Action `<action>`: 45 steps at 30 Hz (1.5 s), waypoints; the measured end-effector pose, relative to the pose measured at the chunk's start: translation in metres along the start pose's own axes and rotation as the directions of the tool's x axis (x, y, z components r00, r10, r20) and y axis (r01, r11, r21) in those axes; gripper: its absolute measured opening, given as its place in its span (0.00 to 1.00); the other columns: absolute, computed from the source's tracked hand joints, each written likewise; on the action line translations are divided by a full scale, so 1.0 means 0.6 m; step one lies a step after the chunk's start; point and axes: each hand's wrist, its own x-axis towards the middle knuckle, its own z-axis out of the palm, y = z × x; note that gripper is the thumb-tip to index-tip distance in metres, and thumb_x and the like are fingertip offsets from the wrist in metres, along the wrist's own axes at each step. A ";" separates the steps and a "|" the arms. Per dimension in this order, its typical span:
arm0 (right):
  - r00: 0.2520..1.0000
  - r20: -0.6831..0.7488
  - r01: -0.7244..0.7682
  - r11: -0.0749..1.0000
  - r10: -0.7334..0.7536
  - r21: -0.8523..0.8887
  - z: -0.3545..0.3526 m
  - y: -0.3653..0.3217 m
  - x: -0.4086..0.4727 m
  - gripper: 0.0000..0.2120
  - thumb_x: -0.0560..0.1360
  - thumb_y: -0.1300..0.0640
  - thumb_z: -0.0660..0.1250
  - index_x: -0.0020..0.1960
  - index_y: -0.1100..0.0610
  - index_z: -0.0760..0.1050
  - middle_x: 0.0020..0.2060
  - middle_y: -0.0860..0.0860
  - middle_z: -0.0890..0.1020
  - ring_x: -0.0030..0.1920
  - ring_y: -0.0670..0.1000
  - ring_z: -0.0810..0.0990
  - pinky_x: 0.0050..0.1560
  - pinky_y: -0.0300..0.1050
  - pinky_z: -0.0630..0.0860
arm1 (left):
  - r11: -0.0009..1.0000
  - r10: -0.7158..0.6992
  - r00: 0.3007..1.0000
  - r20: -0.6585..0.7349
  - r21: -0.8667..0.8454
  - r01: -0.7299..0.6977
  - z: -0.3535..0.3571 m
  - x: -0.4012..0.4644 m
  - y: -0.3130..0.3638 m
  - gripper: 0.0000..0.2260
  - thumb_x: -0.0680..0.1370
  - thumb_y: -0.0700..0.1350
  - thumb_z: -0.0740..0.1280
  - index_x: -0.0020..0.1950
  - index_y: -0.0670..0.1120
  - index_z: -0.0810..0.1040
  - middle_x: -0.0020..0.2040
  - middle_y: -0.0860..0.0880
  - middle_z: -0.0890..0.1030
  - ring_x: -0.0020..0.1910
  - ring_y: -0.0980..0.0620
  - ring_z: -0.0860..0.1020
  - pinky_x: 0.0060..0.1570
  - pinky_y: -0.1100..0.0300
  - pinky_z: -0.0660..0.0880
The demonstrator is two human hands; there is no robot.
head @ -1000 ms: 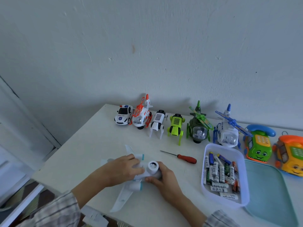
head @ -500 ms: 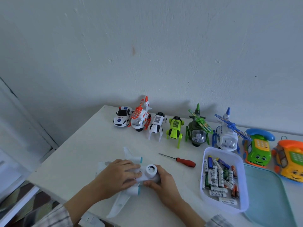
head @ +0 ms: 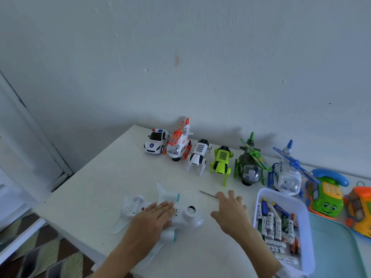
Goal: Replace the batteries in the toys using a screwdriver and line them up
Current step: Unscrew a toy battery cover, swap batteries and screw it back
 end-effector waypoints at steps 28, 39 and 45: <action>0.896 -0.443 0.369 0.515 0.024 0.774 -0.089 -0.137 -0.076 0.03 0.77 0.60 0.65 0.46 0.57 0.71 0.31 0.55 0.81 0.28 0.46 0.76 0.30 0.42 0.73 | 0.981 -0.103 0.994 -0.020 0.161 0.105 -0.003 -0.011 0.020 0.18 0.76 0.50 0.57 0.57 0.49 0.83 0.58 0.51 0.82 0.57 0.49 0.81 0.65 0.46 0.63; 0.836 -0.533 0.462 0.690 -0.130 0.557 -0.037 -0.140 -0.057 0.07 0.77 0.58 0.65 0.49 0.53 0.66 0.33 0.52 0.78 0.34 0.55 0.78 0.35 0.52 0.74 | 0.981 -0.138 0.990 0.016 0.143 0.134 -0.003 -0.011 0.020 0.18 0.76 0.52 0.58 0.58 0.51 0.82 0.59 0.51 0.82 0.59 0.49 0.80 0.67 0.45 0.61; 0.823 -0.542 0.487 0.699 -0.169 0.523 -0.023 -0.137 -0.052 0.09 0.77 0.58 0.65 0.49 0.51 0.64 0.33 0.52 0.78 0.33 0.54 0.78 0.34 0.49 0.74 | 0.982 -0.132 0.991 0.020 0.137 0.128 -0.008 -0.008 0.018 0.18 0.76 0.51 0.57 0.58 0.51 0.82 0.59 0.51 0.82 0.58 0.49 0.80 0.66 0.45 0.62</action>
